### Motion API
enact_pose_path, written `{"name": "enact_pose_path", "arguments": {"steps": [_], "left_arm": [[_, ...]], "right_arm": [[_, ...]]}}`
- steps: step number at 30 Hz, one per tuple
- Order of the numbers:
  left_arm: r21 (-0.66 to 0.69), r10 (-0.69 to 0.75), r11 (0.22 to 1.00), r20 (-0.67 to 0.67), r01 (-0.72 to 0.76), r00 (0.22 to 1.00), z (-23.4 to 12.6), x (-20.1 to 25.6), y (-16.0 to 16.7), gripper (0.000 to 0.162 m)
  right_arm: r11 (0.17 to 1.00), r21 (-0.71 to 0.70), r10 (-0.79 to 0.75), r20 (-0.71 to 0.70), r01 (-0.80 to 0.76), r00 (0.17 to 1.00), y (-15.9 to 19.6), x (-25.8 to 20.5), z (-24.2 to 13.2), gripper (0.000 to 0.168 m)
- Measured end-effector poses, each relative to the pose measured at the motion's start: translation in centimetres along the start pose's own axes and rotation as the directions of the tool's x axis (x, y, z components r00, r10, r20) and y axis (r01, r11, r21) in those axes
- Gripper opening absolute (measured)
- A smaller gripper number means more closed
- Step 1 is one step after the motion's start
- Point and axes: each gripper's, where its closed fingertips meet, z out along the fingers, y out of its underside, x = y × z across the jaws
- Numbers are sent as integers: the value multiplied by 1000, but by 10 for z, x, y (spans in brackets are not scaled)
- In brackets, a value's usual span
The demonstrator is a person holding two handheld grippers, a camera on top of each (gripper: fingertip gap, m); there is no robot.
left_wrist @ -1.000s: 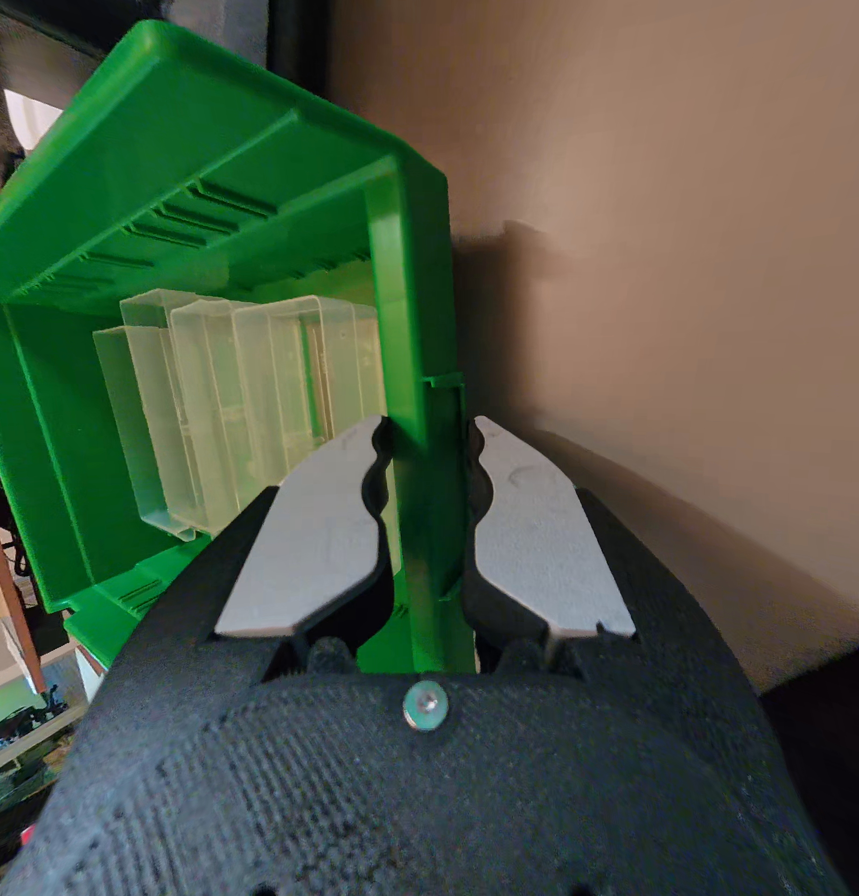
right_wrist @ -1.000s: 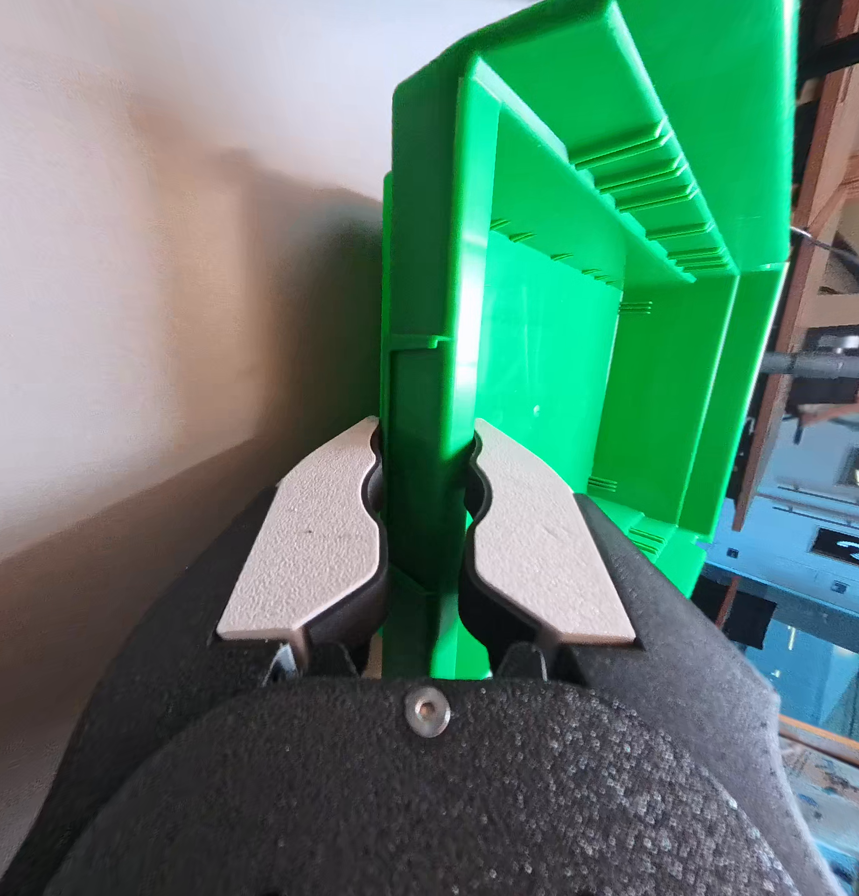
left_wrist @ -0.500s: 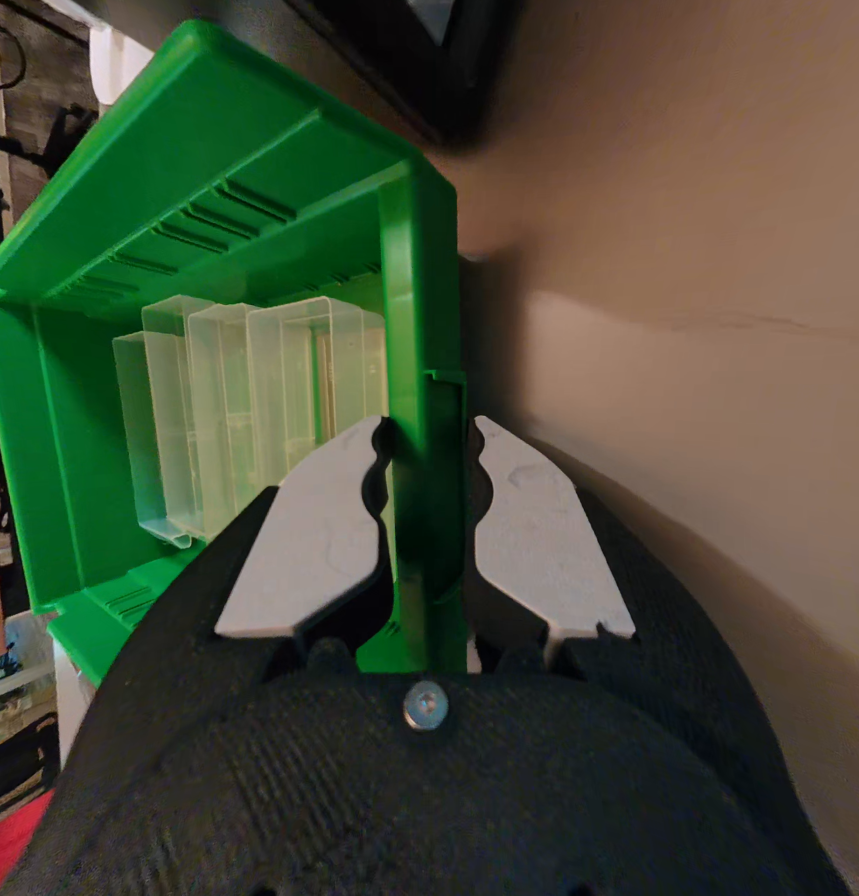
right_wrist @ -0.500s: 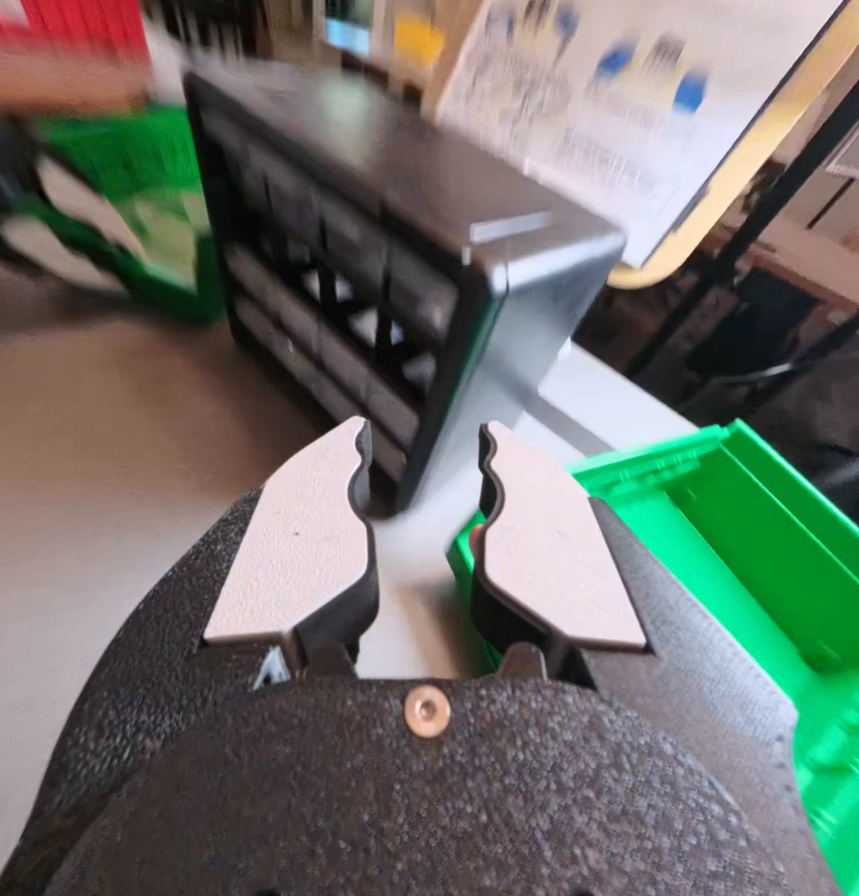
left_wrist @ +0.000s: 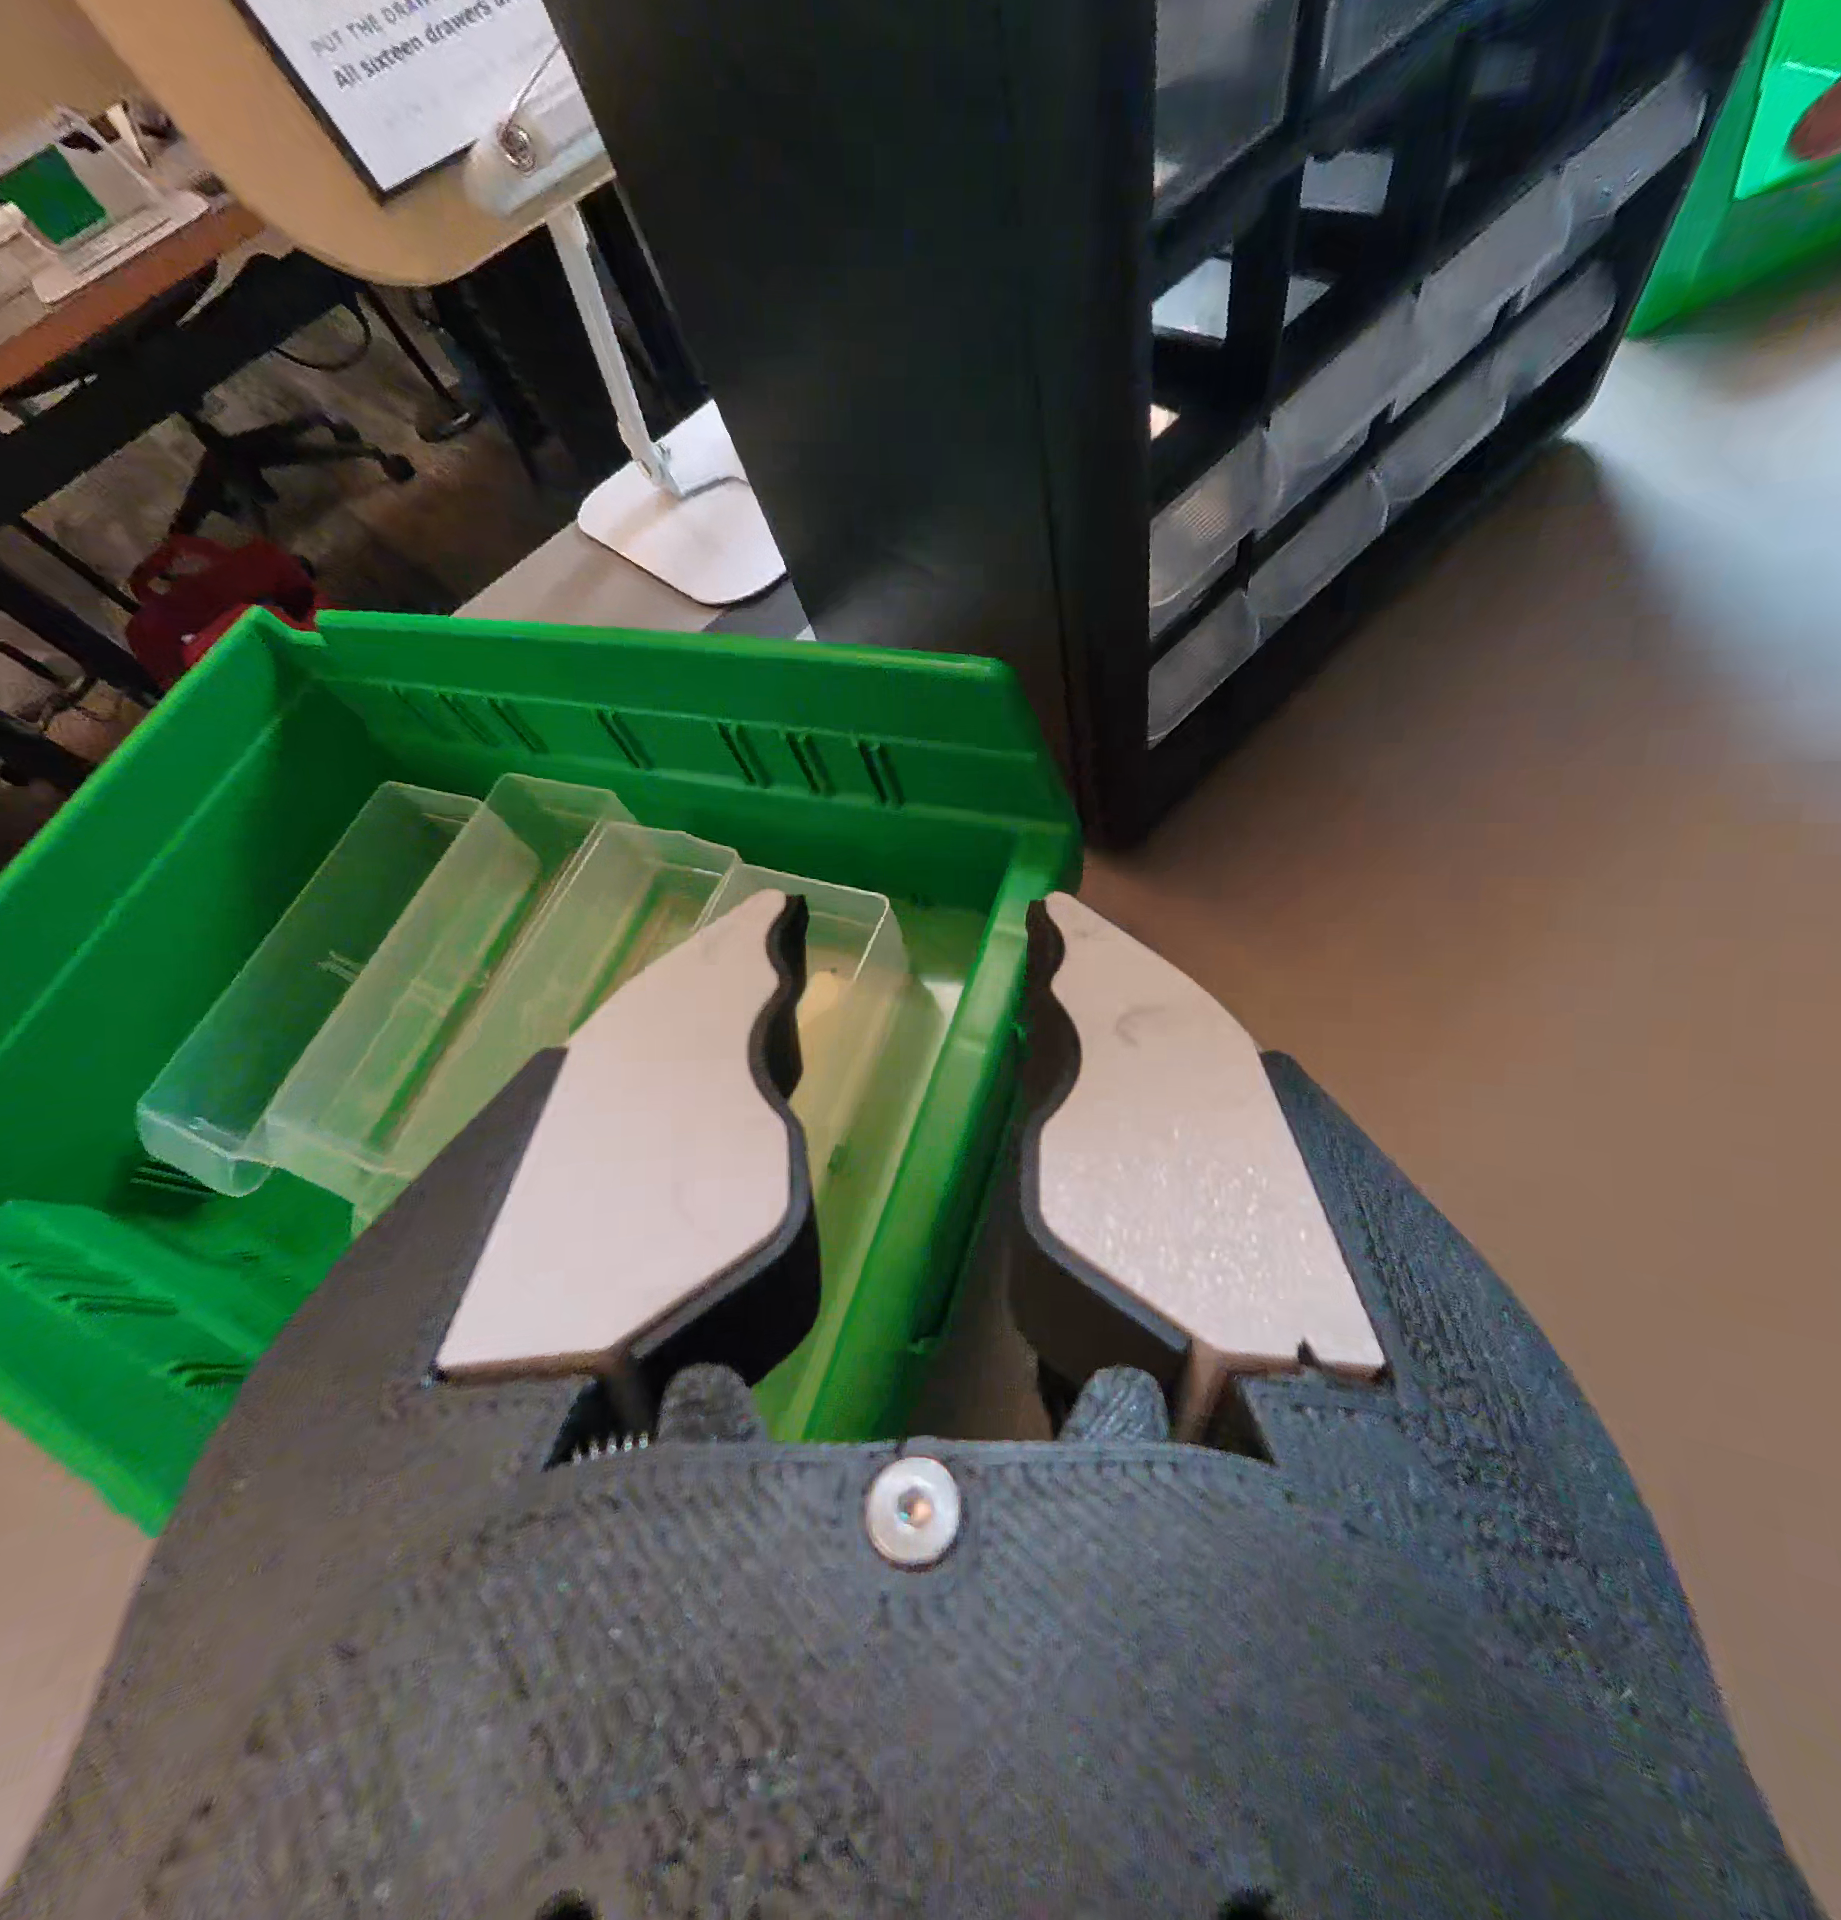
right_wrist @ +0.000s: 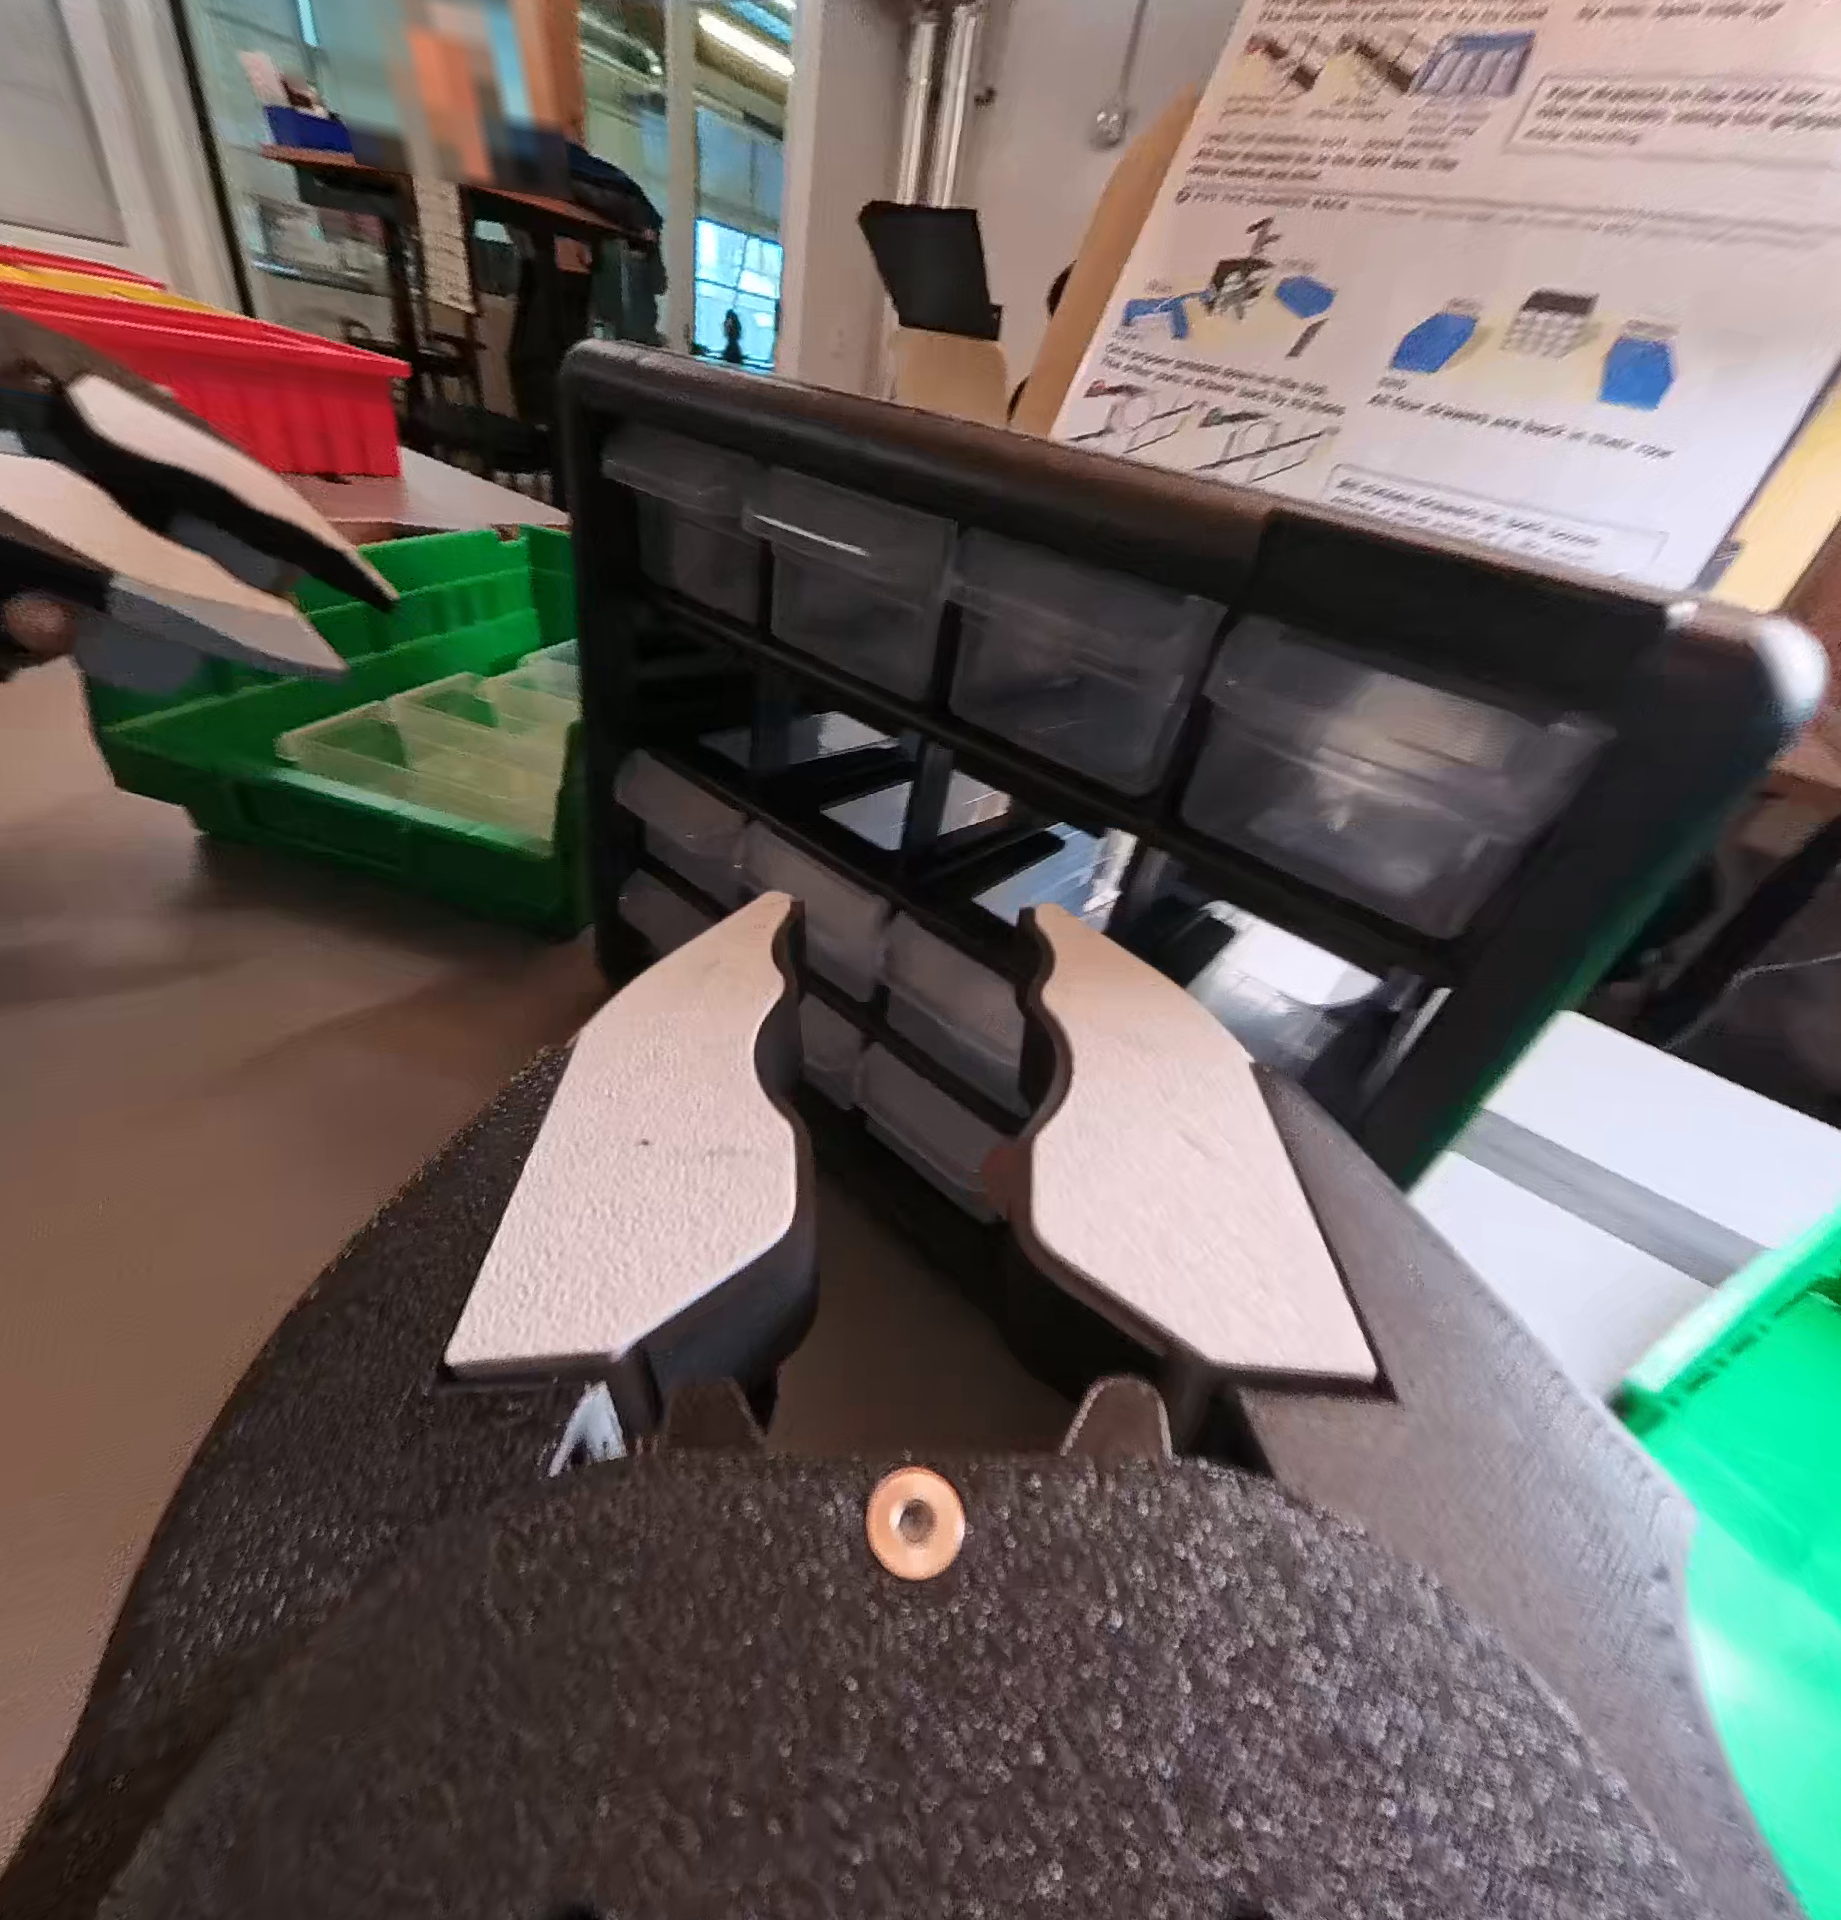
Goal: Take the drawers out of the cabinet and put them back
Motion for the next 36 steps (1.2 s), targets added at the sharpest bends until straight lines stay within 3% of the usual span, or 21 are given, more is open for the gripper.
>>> {"name": "enact_pose_path", "arguments": {"steps": [3, 6, 9, 12, 16, 23, 26, 31, 36], "left_arm": [[-31, 44, 999, 41, -43, 998, 4, 3, 10, 40], [-72, 85, 994, 51, -81, 995, 9, 4, 17, 38], [-48, 55, 997, 47, -53, 997, 12, 5, 13, 35], [-53, 39, 998, 49, -36, 998, 12, 5, 14, 34], [-94, 22, 995, 67, -15, 997, 8, -1, 20, 33], [-231, 64, 972, 111, -36, 992, 0, -33, 25, 31], [-306, 81, 951, 83, -52, 993, 2, -45, 25, 31], [-471, 132, 874, -10, -121, 991, 3, -58, 35, 29], [-642, 164, 732, -159, -228, 974, -3, -60, 60, 24]], "right_arm": [[995, 73, -62, -103, 70, 993, -24, 25, -13, 33], [976, 151, -128, -183, 156, 975, -73, 61, -29, 15], [986, 88, -128, -124, 139, 984, -112, 86, -24, 7], [994, -33, -105, -4, 105, 994, -125, 95, -9, 0], [985, -155, -70, 71, 81, 995, -108, 110, 9, 0], [971, -239, 59, 216, -5, 975, -66, 127, 19, 0], [965, -263, 45, 257, 25, 965, -54, 128, 25, 0], [965, -258, 21, 291, 57, 957, -52, 125, 29, 0], [968, -241, -3, 283, 74, 959, -52, 124, 28, 0]]}}
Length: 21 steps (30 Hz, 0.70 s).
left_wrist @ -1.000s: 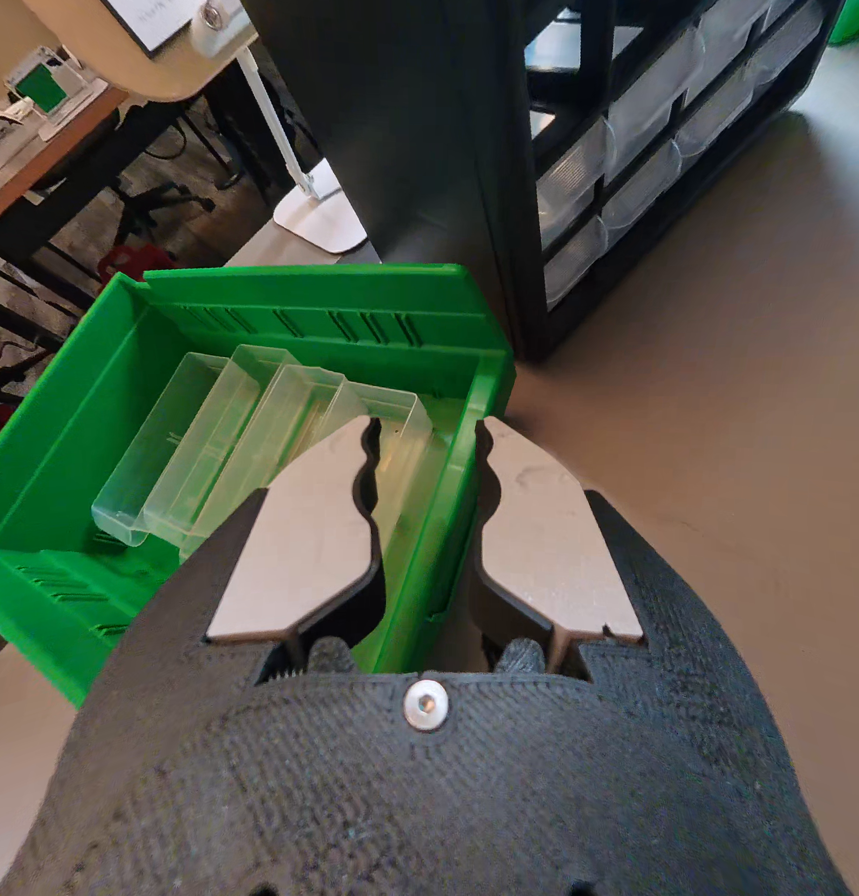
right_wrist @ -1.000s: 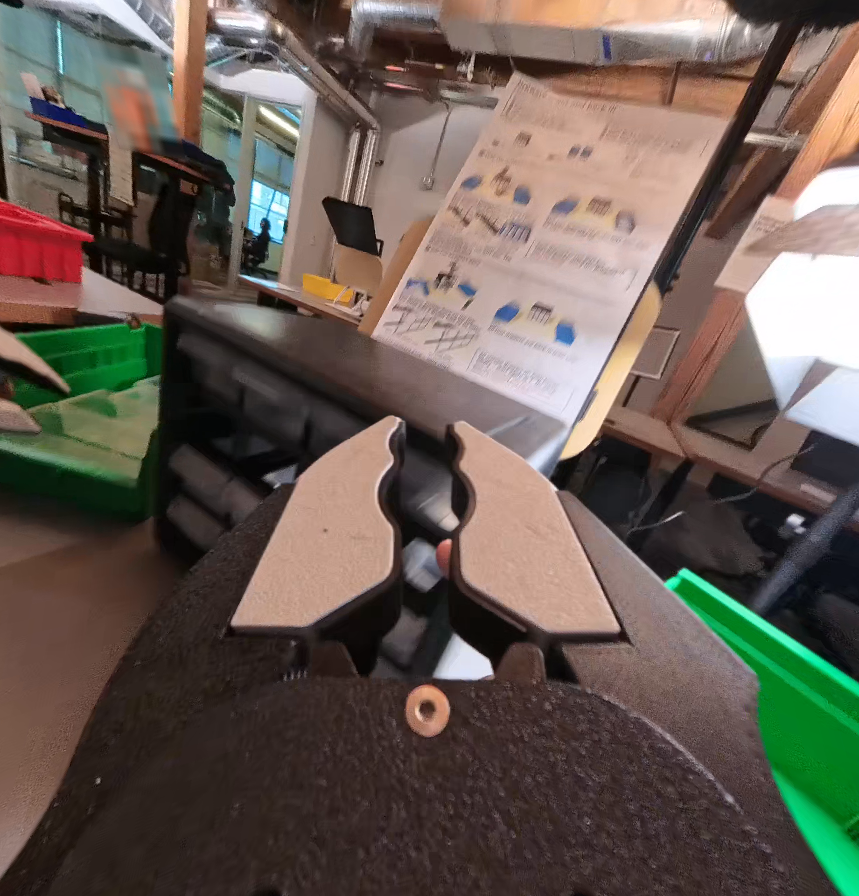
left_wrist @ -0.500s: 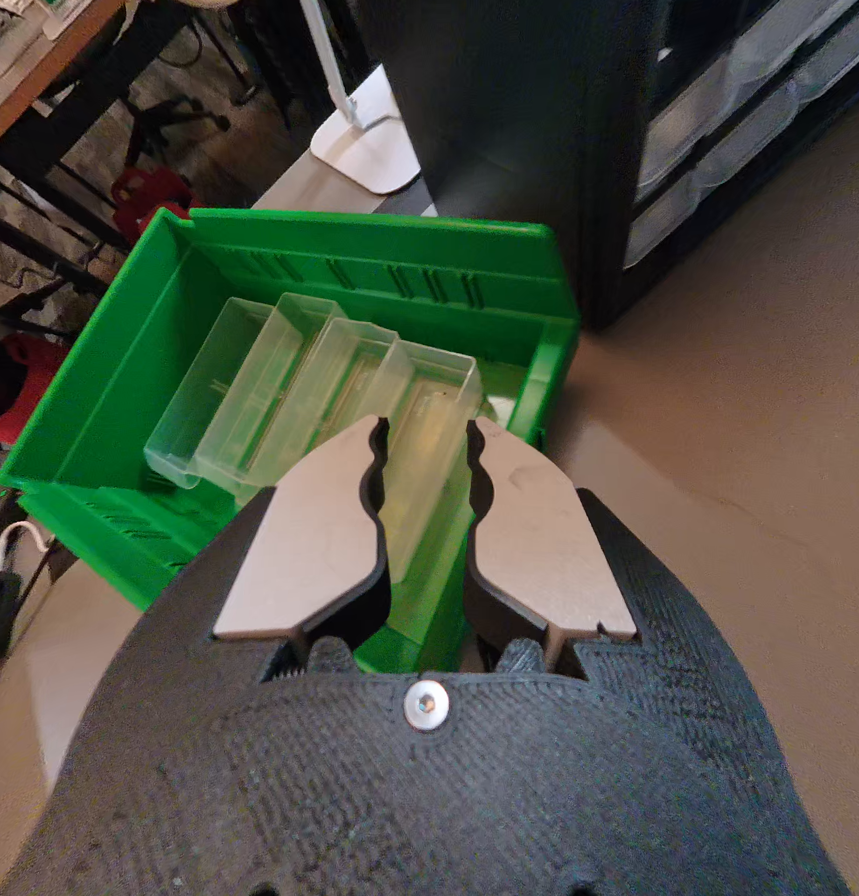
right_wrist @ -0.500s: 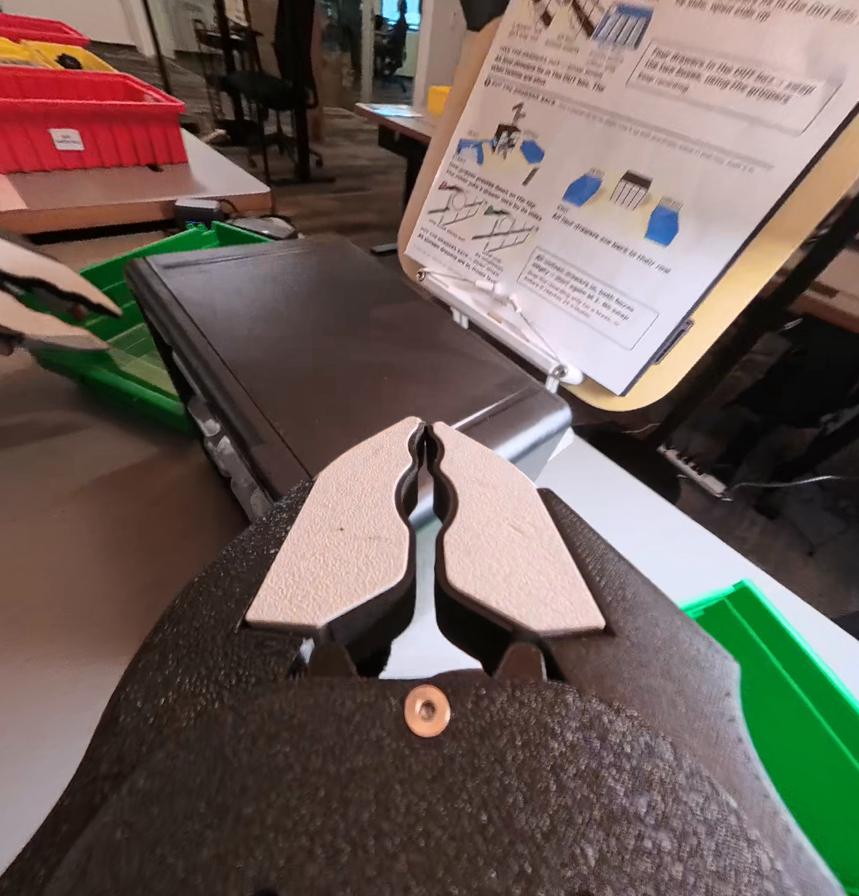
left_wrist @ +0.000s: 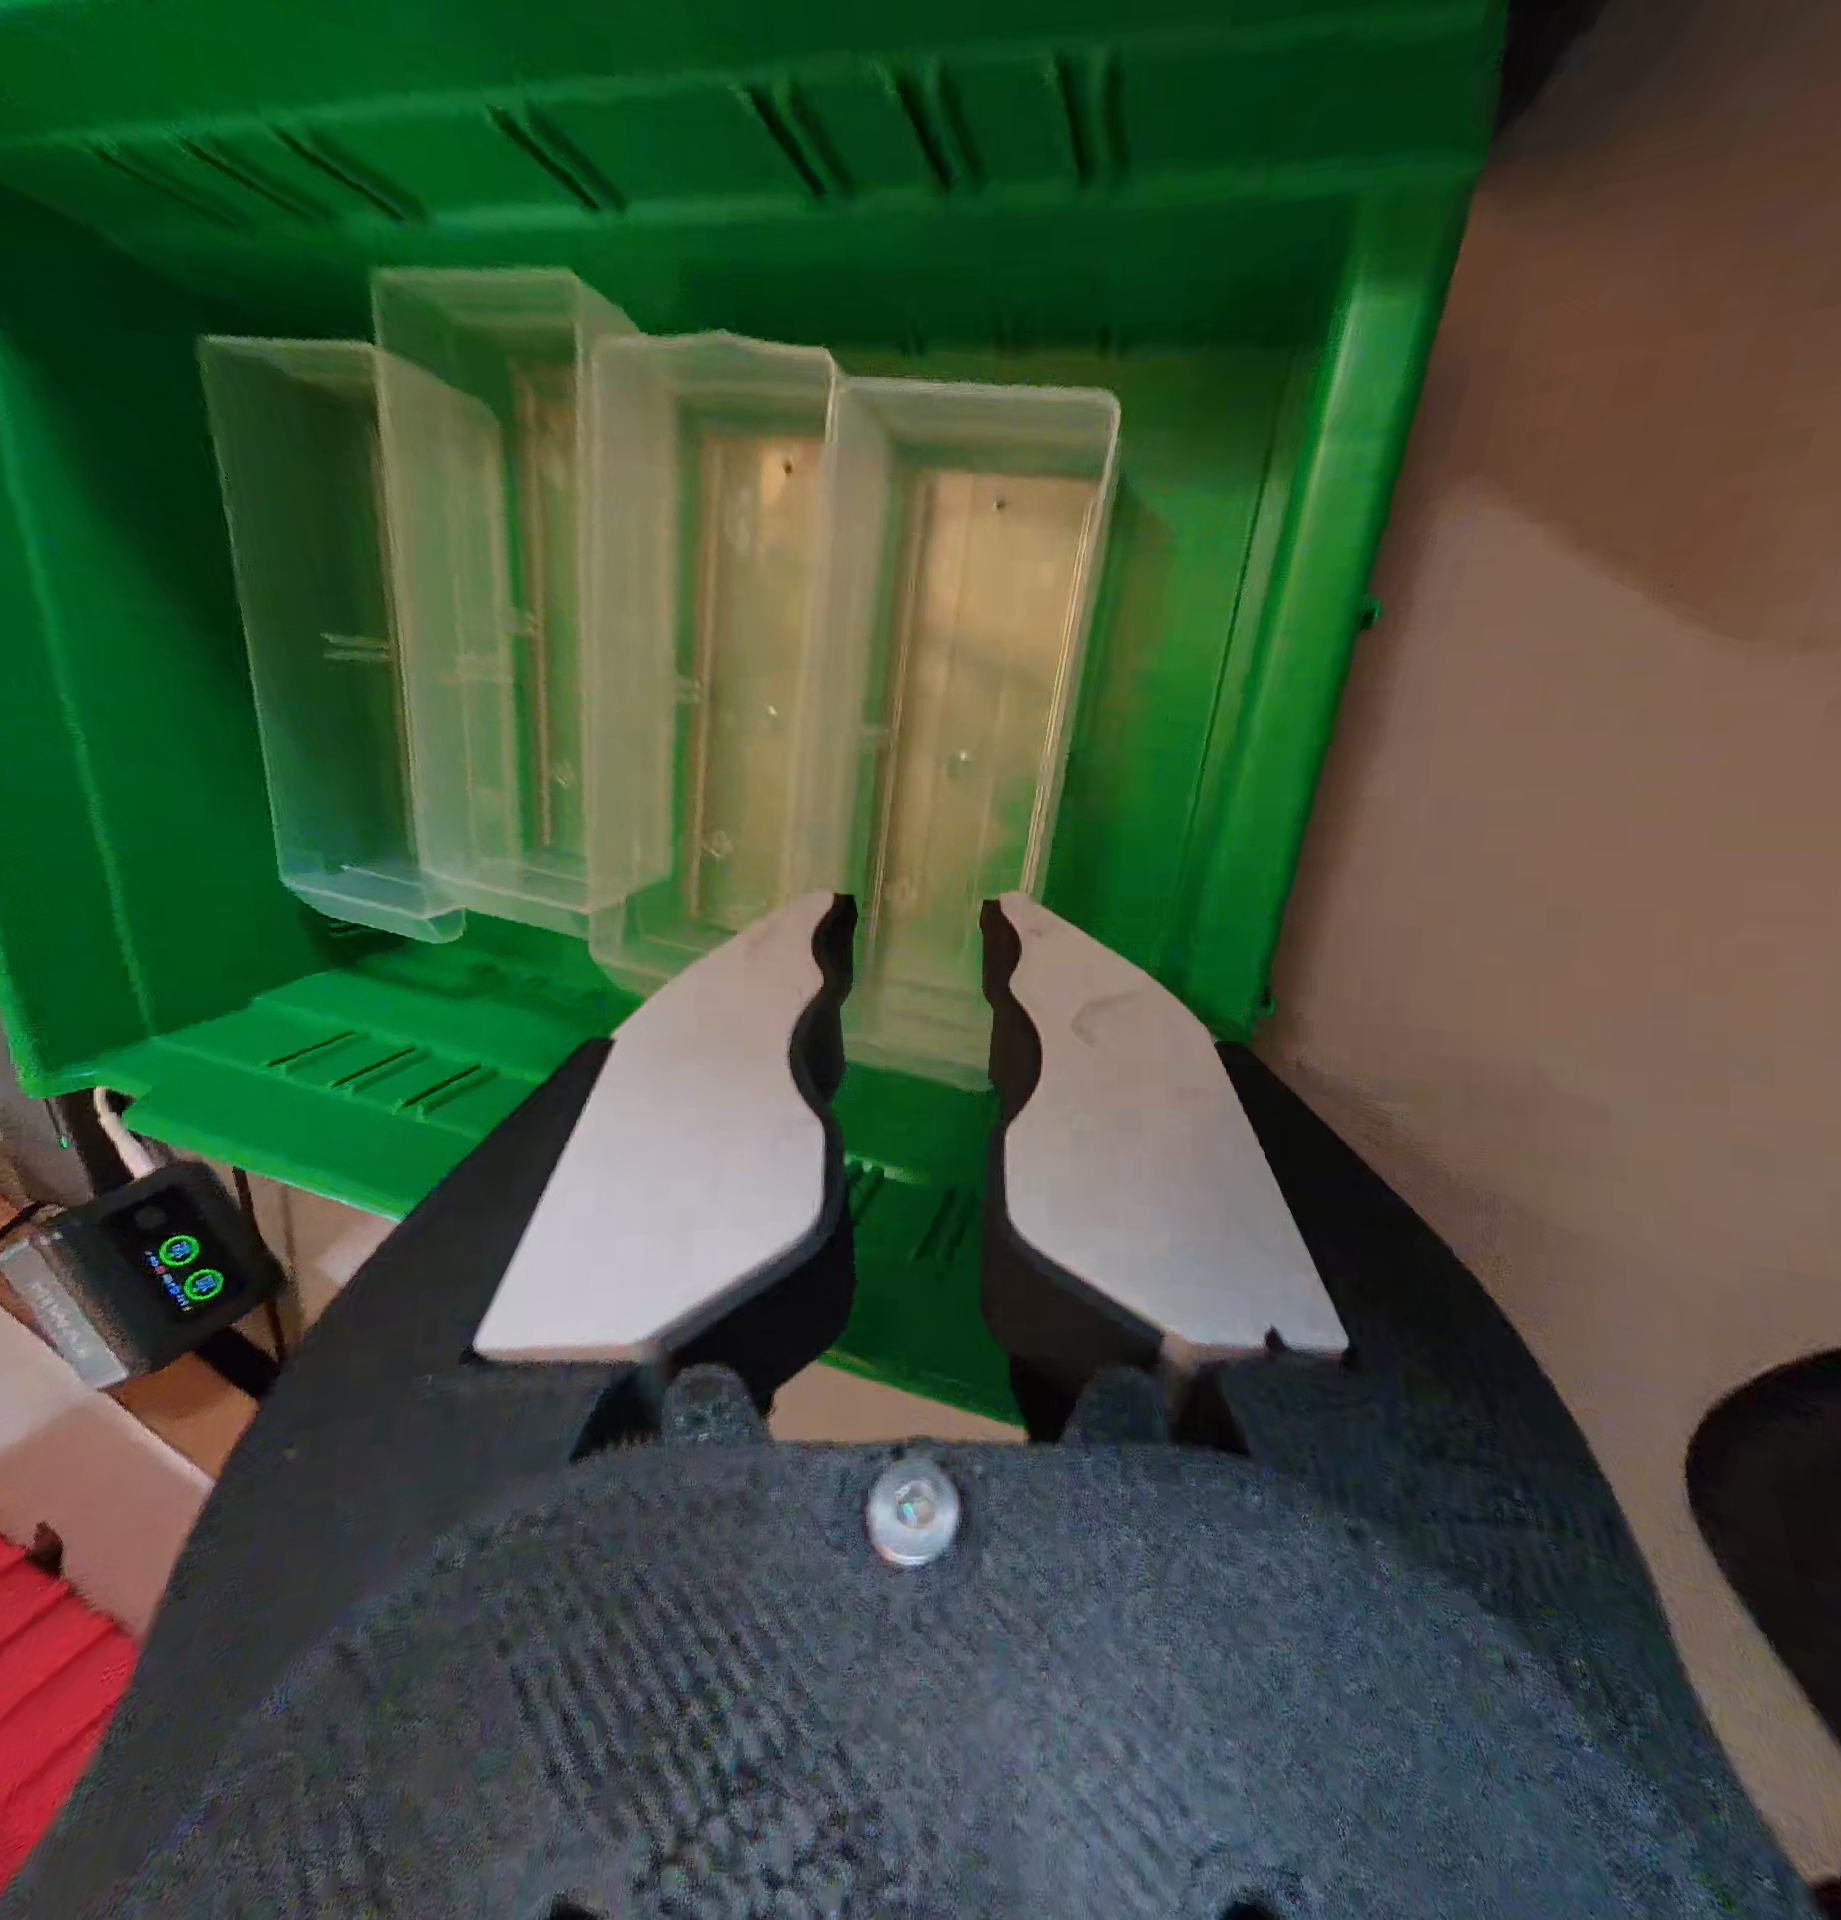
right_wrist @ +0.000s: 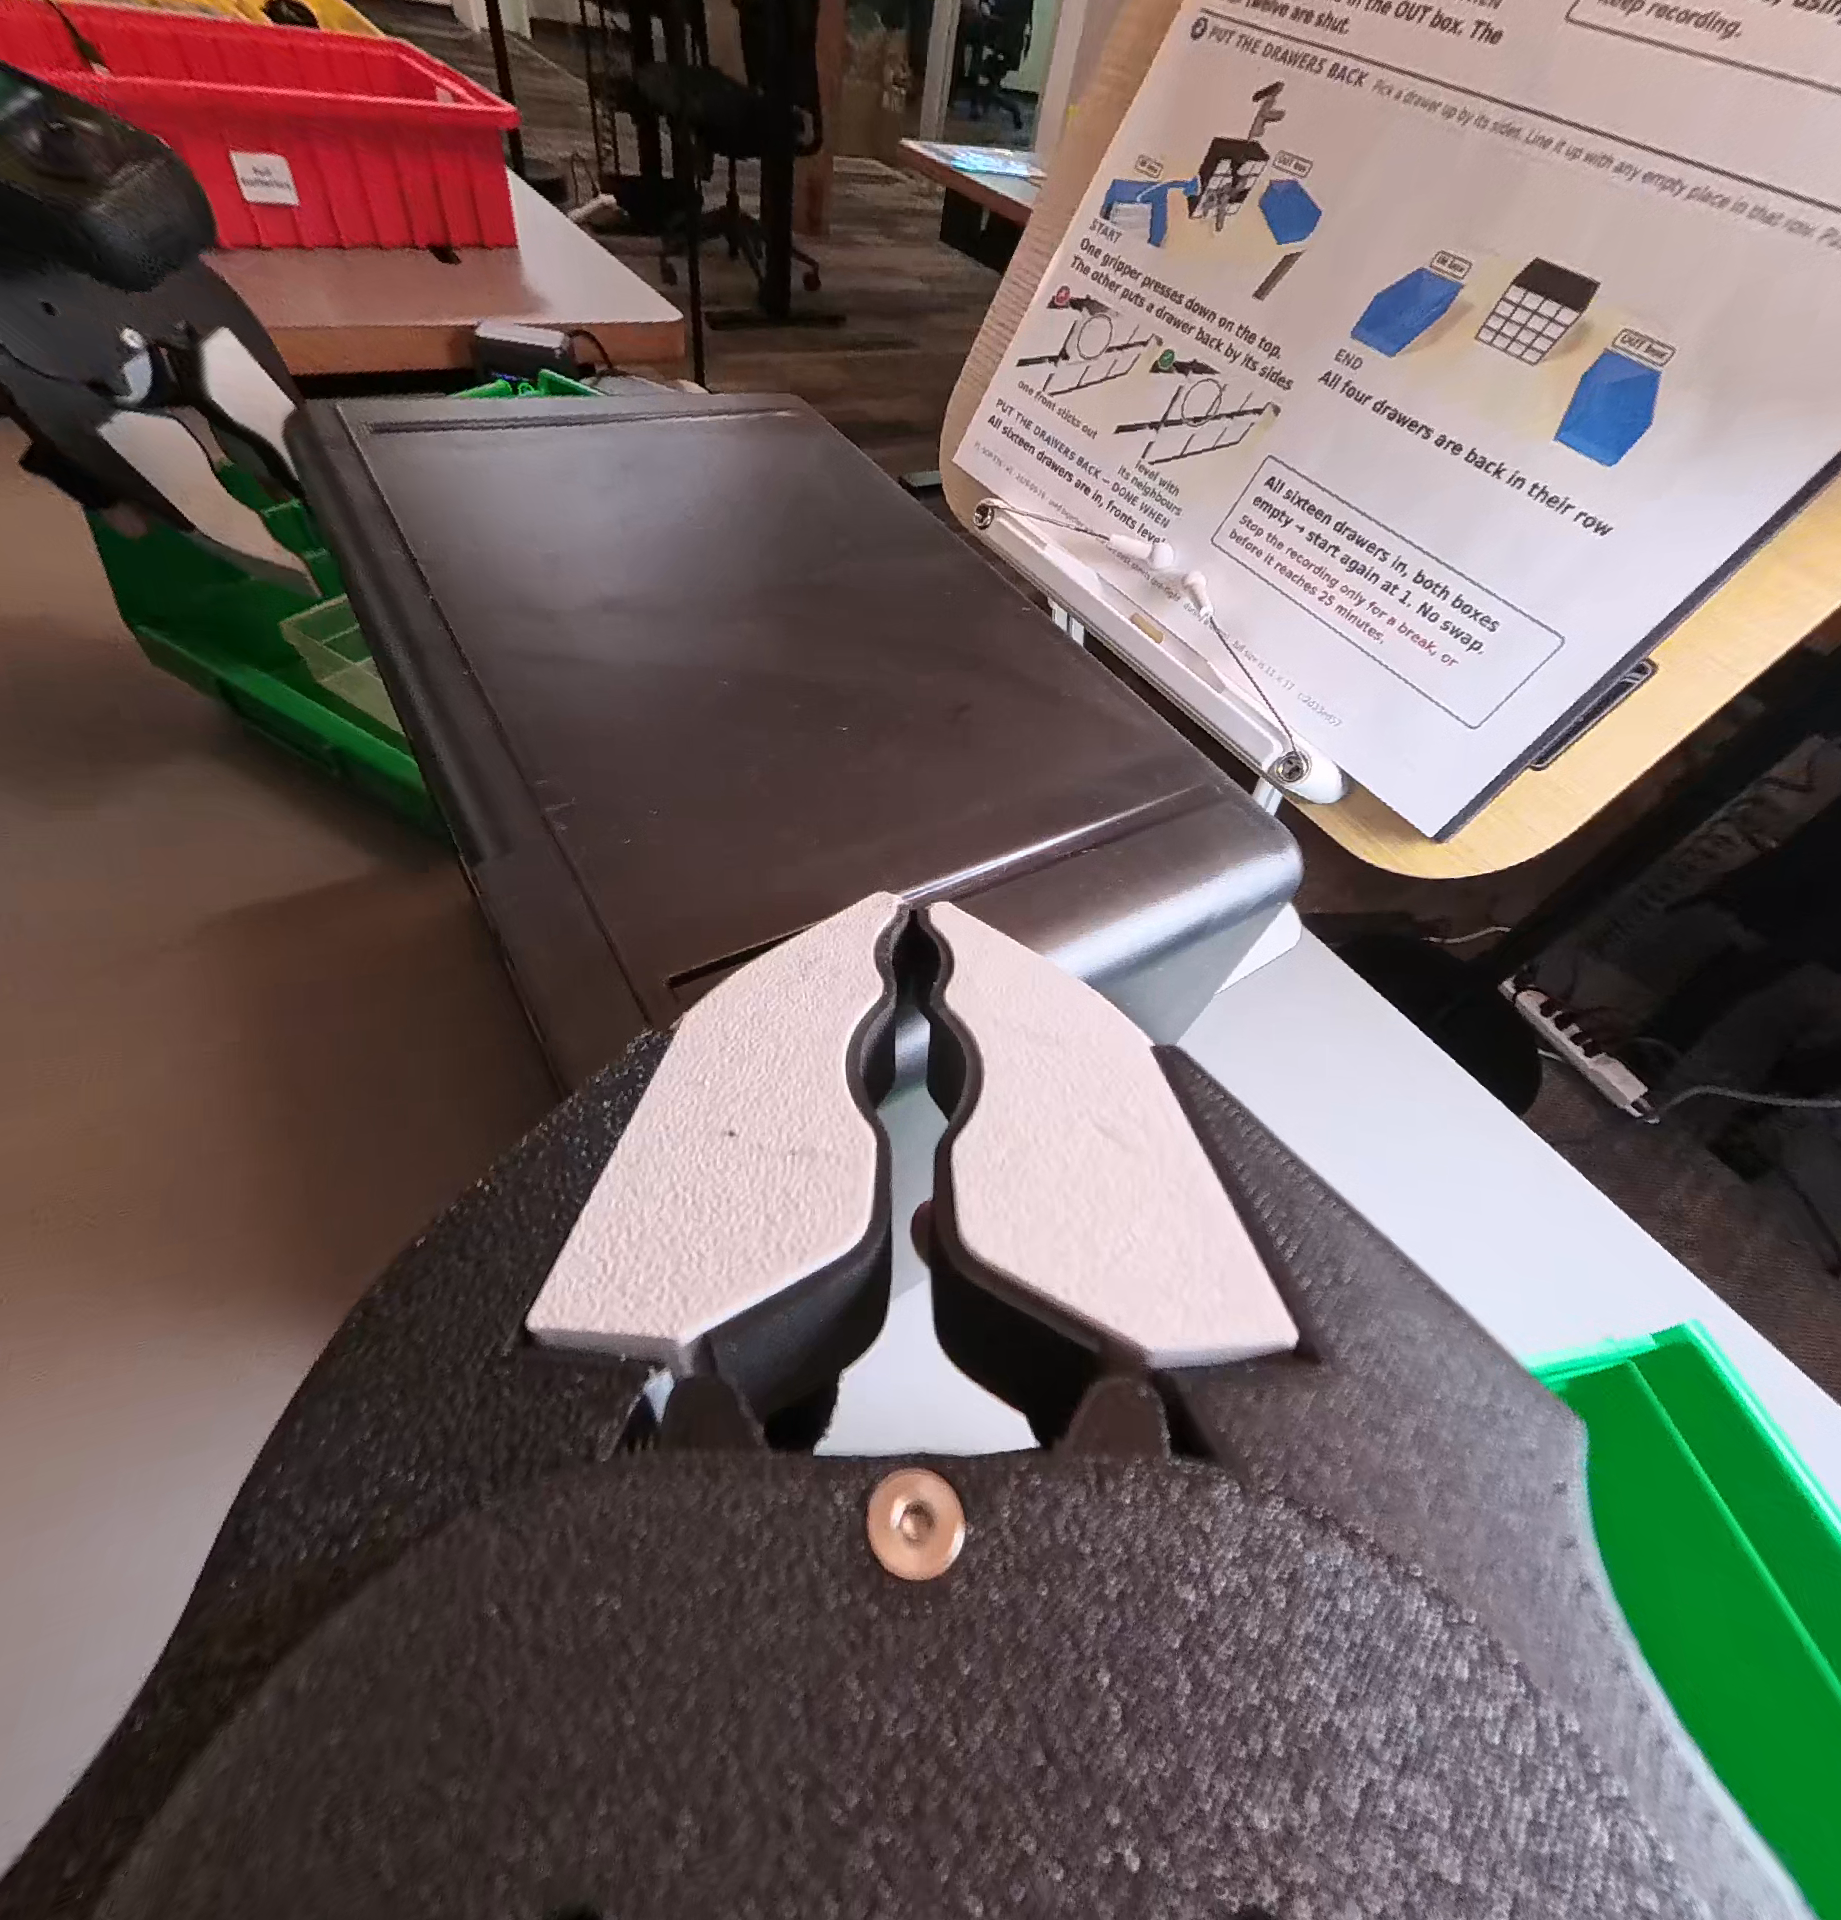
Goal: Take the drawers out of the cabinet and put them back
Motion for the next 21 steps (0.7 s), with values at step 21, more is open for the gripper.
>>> {"name": "enact_pose_path", "arguments": {"steps": [21], "left_arm": [[-419, 421, 754, -282, -505, 862, 27, 9, 59, 39]], "right_arm": [[999, 34, 16, 8, -16, 1000, -1, -4, 0, 0]]}}
